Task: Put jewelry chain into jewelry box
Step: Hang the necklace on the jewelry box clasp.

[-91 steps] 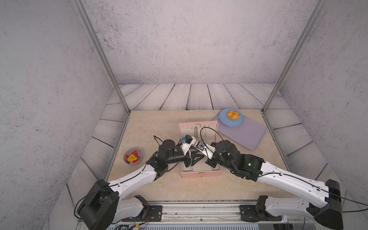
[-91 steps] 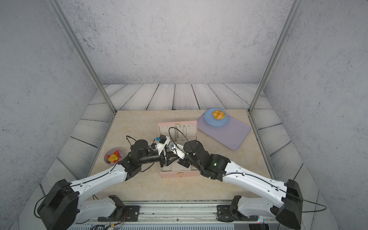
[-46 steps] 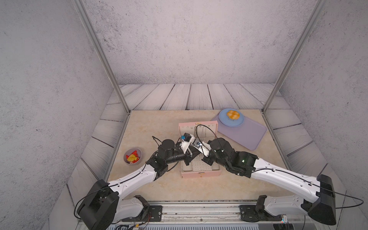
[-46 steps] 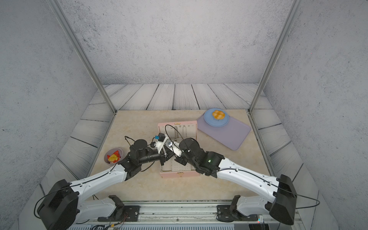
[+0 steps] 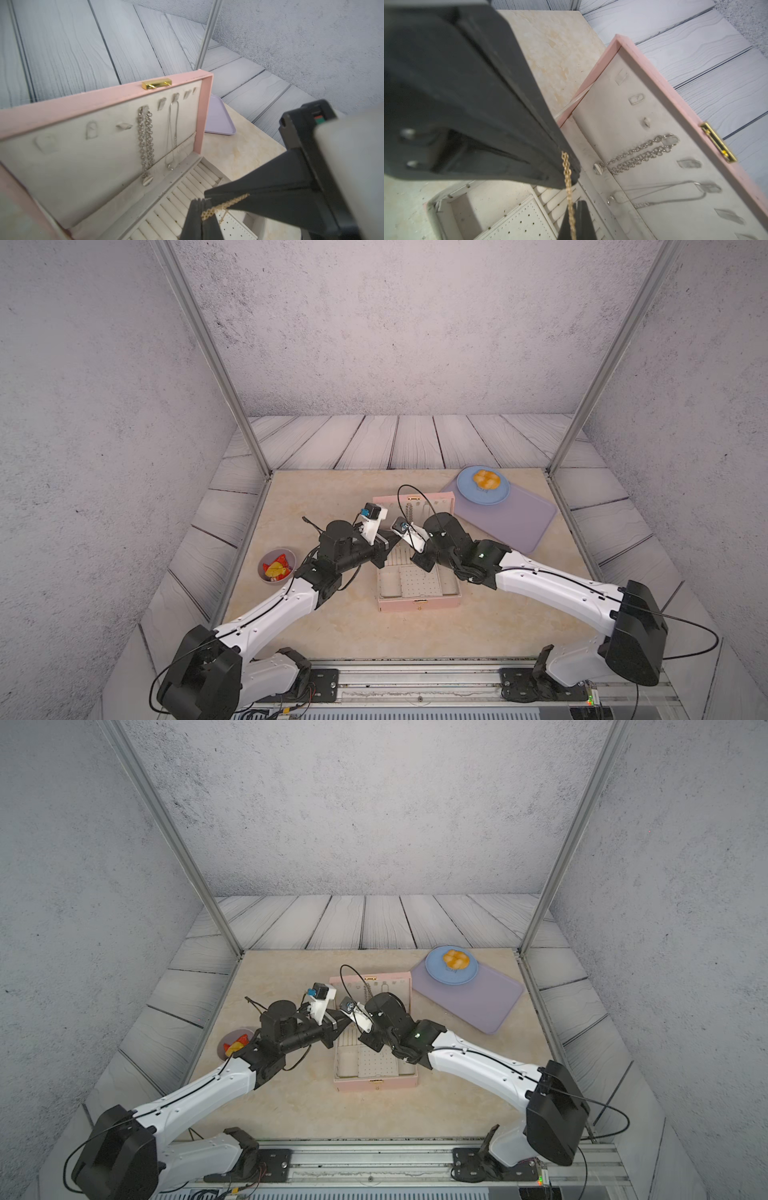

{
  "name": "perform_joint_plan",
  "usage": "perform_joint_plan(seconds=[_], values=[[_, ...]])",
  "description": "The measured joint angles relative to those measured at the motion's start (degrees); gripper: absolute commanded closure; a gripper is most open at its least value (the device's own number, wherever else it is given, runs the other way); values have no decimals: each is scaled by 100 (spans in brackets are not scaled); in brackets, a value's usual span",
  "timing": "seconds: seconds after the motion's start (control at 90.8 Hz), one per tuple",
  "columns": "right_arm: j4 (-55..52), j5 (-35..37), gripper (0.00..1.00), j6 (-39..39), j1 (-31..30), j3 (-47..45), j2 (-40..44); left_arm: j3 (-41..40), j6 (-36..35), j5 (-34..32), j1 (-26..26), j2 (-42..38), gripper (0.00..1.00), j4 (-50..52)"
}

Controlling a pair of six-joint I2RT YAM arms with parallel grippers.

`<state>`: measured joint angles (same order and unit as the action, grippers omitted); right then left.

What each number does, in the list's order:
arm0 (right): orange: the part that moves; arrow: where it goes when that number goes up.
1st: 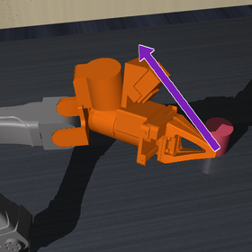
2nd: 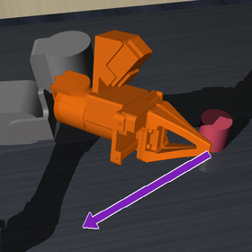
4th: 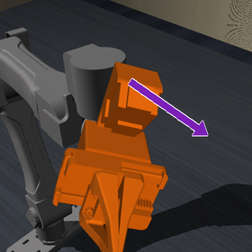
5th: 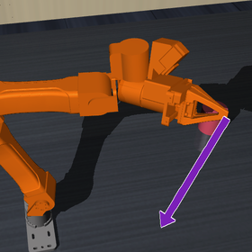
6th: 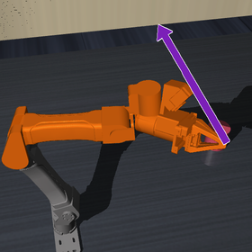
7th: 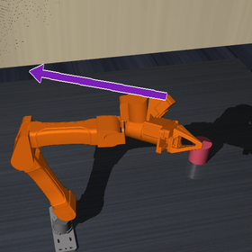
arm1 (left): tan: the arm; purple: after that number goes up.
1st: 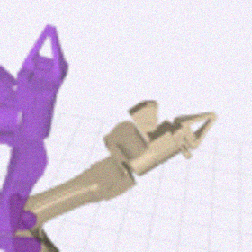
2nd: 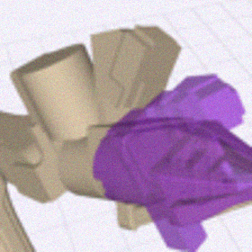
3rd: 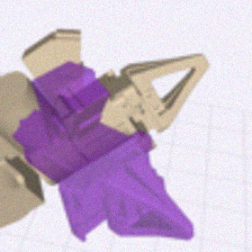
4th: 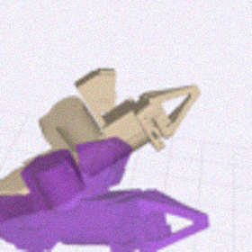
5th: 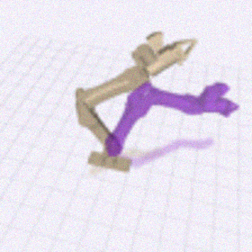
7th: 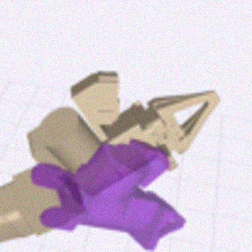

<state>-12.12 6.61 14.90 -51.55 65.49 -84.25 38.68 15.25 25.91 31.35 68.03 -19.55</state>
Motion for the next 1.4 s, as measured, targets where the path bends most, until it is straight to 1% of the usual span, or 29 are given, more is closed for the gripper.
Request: perform_joint_plan(seconds=[0.286,0.418,0.605,0.793,0.947,1.079,1.398], values=[[479,-616,100,-116,487,455,-667,647,-46,-758,-125,544,100,413],[612,-758,100,-151,621,643,-935,901,-28,-1093,-129,772,100,492],[710,-866,96,-260,750,846,-1167,1202,61,-1410,-131,1088,100,619],[728,-914,95,-389,809,911,-1198,1368,155,-1475,-129,1257,100,675],[708,-907,91,-527,879,953,-1198,1447,214,-1576,-140,1307,100,688],[647,-903,91,-643,949,986,-1202,1497,280,-1672,-173,1392,100,697],[586,-898,91,-964,1038,1158,-1300,1593,350,-1604,-188,1537,100,702]])
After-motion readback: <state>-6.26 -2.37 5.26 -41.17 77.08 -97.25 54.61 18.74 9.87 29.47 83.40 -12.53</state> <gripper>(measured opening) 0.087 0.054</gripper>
